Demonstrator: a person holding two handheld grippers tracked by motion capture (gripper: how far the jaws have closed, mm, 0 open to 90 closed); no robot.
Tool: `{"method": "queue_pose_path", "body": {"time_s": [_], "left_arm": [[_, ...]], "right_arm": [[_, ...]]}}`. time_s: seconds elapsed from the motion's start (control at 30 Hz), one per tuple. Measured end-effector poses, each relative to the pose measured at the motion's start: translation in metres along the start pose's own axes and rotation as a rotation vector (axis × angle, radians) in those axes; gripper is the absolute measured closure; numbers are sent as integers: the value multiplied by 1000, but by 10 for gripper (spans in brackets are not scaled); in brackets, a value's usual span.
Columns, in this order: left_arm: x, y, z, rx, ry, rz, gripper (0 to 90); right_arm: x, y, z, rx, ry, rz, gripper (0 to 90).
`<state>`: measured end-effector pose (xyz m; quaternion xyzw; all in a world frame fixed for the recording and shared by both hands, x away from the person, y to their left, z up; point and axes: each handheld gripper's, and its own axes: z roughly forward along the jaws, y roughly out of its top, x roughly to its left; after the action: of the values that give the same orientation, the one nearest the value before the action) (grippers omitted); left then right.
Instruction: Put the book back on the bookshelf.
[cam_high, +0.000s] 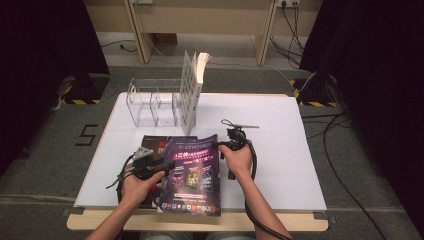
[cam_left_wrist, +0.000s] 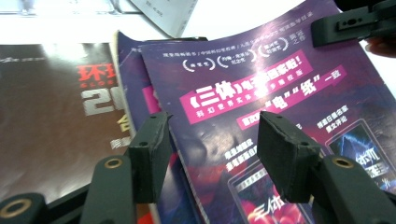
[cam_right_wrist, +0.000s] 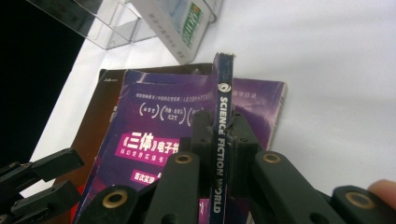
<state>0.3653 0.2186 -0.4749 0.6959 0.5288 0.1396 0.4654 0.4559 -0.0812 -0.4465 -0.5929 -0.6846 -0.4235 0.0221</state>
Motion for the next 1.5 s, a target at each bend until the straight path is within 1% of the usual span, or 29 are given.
{"method": "queue_pose_path", "body": {"time_s": [0.03, 0.07, 0.1, 0.13, 0.2, 0.23, 0.27, 0.3, 0.33, 0.37, 0.43, 0.47, 0.53, 0.63, 0.67, 0.7, 0.83, 0.87, 0.9, 0.93, 0.97, 1.0, 1.03, 1.07, 1.17, 1.27, 1.3, 1.5], "left_arm": [[2, -2, -3, -6, 2, -2, 438], [2, -2, -3, -6, 2, -2, 439], [5, -4, -7, -14, 5, -6, 439], [10, -8, -15, -31, 6, -11, 440], [14, -13, -22, -44, 5, -13, 443], [16, -16, -26, -48, 12, -8, 445], [19, -19, -29, -53, 20, -7, 447], [21, -21, -32, -62, 27, -12, 447], [21, -21, -32, -62, 27, -12, 447], [25, -24, -37, -75, 45, -5, 447], [29, -28, -40, -95, 58, -6, 447], [31, -31, -41, -103, 68, -10, 447], [33, -34, -42, -107, 81, -20, 448], [36, -35, -44, -114, 106, -16, 447], [36, -35, -44, -114, 106, -16, 447], [38, -36, -44, -117, 109, -21, 446], [40, -37, -45, -119, 121, -19, 448], [40, -37, -45, -119, 121, -19, 450], [41, -38, -45, -117, 126, -21, 453], [41, -38, -45, -117, 126, -21, 454], [41, -39, -45, -114, 129, -19, 456], [41, -39, -45, -114, 129, -19, 456], [41, -39, -45, -114, 130, -19, 456], [42, -40, -45, -114, 131, -19, 456], [42, -40, -45, -116, 132, -12, 458], [43, -40, -46, -118, 143, -8, 462], [43, -40, -46, -118, 143, -8, 466], [46, -40, -47, -119, 160, -18, 477]], "right_arm": [[2, 0, -1, -6, 1, -3, 839], [2, 0, -1, -6, 1, -3, 839], [4, 0, -3, -20, 5, -19, 839], [9, -1, -6, -38, 15, -35, 839], [14, -2, -10, -59, 19, -66, 839], [17, -3, -11, -71, 18, -79, 839], [19, -4, -13, -81, 22, -77, 840], [22, -5, -15, -96, 27, -88, 840], [22, -5, -15, -96, 27, -88, 840], [27, -6, -18, -118, 34, -105, 841], [31, -7, -20, -137, 50, -119, 841], [31, -7, -20, -147, 56, -118, 841], [32, -8, -22, -157, 68, -115, 842], [38, -9, -25, -182, 84, -131, 842], [38, -9, -25, -182, 84, -131, 842], [45, -9, -29, -200, 100, -149, 842], [57, -9, -36, -236, 130, -178, 843], [57, -9, -36, -236, 130, -178, 843], [64, -8, -40, -255, 147, -190, 843], [64, -8, -40, -255, 147, -190, 843], [71, -7, -43, -274, 155, -212, 843], [75, -6, -44, -283, 163, -219, 843], [75, -6, -44, -283, 163, -219, 843], [81, -4, -45, -292, 173, -233, 843], [88, -1, -47, -306, 187, -239, 843], [96, 3, -48, -333, 192, -251, 843], [96, 3, -48, -333, 192, -251, 843], [109, 14, -53, -379, 205, -263, 843]]}}
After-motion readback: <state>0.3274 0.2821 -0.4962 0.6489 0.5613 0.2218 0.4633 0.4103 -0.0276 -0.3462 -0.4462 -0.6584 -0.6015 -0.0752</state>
